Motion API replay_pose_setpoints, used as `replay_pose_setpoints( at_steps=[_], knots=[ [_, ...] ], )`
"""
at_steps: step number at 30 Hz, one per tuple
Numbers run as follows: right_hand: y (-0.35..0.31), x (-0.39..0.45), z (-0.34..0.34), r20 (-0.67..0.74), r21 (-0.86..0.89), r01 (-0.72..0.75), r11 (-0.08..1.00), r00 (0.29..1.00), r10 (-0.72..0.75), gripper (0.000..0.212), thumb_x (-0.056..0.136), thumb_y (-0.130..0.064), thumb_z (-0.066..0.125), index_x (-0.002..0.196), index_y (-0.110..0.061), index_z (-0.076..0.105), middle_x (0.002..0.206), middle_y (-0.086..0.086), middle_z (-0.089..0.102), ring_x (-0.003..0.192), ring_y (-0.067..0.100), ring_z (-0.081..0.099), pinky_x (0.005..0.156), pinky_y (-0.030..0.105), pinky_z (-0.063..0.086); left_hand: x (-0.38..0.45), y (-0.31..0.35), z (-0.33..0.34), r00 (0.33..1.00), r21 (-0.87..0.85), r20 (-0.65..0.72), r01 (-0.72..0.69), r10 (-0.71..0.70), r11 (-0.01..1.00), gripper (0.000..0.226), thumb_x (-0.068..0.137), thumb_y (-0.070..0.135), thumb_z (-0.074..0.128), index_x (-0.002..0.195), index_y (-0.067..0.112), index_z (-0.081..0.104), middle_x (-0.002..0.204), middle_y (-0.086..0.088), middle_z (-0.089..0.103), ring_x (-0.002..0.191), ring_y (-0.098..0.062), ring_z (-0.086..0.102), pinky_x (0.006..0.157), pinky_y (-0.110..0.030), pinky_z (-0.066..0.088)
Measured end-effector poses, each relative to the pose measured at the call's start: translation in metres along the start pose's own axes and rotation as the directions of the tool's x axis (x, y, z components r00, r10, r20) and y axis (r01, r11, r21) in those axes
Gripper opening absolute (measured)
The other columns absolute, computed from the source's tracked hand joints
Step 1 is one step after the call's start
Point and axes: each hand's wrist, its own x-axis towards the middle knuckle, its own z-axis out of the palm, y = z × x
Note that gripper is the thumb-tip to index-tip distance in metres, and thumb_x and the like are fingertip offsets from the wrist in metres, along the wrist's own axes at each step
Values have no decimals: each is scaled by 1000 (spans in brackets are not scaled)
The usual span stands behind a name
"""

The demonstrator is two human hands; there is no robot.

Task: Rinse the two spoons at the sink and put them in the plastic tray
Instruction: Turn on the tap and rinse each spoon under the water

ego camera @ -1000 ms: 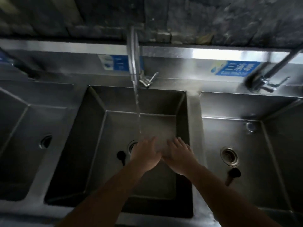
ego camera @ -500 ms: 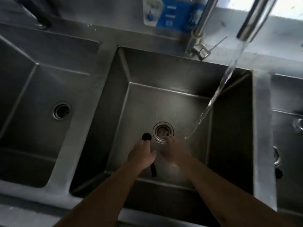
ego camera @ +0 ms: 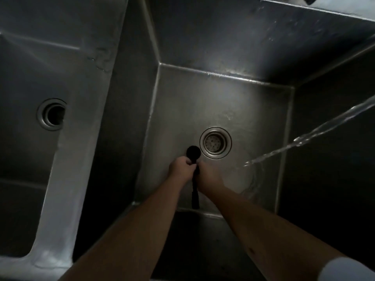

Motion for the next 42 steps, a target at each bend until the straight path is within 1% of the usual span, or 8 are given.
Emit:
replay_pose_setpoints(
  at_steps=[5,10,13,17,22,28,34,42],
  knots=[
    [-3,-17,-14,26,344,-80,936,997,75,16,91,-8,58,101,1,67,92,20,69,85,27,64,71,35,47,-14,6,-5,998,-94,19,-54,56,994,22,84,22,71,101,9,70,103,-12,72,92,-21,64,77,-26,44],
    [-8,-61,-52,108,758,-191,623,980,168,20,90,2,52,88,-11,67,58,2,60,50,12,55,48,21,42,-56,37,-6,992,-285,58,-94,115,954,10,85,17,69,93,10,68,77,-3,64,73,-14,57,57,-18,42],
    [-8,-91,-74,97,857,-203,474,966,238,21,89,3,49,90,-11,65,62,6,60,50,13,55,46,23,40,-87,62,-2,980,-448,169,-18,105,894,12,88,8,64,76,12,63,64,-4,59,44,-7,56,38,-13,41],
    [0,-129,-94,113,941,-194,276,952,285,23,93,-4,47,89,-11,69,55,3,59,44,13,51,44,26,39,-124,88,5,958,-597,248,34,144,801,29,84,-3,62,108,13,60,88,-14,67,41,-10,56,34,-18,39],
    [14,-156,-117,123,935,-232,268,922,368,24,96,-17,50,91,-15,73,55,-1,65,41,8,53,39,22,42,-142,107,21,926,-695,327,98,191,712,38,84,-9,58,115,14,61,94,-14,71,78,-27,65,62,-33,45],
    [25,-174,-131,160,941,-239,240,937,309,25,98,-13,47,96,-9,71,54,-1,62,42,9,50,39,21,40,-143,117,33,922,-704,351,143,165,696,11,89,-3,56,91,5,64,71,-14,63,62,-23,61,54,-29,48],
    [27,-184,-135,129,942,-195,272,962,242,22,90,-2,49,97,-3,70,53,1,58,42,11,49,41,23,38,-141,135,38,939,-654,327,146,103,743,15,91,-1,54,80,6,60,61,-7,54,53,-16,50,44,-22,45],
    [28,-187,-141,110,947,-168,274,970,216,26,89,-5,48,88,-9,74,61,5,58,44,10,47,41,23,35,-141,143,32,948,-541,314,135,51,830,12,95,9,55,98,2,65,72,-10,60,51,-15,58,41,-20,48]
  ],
)
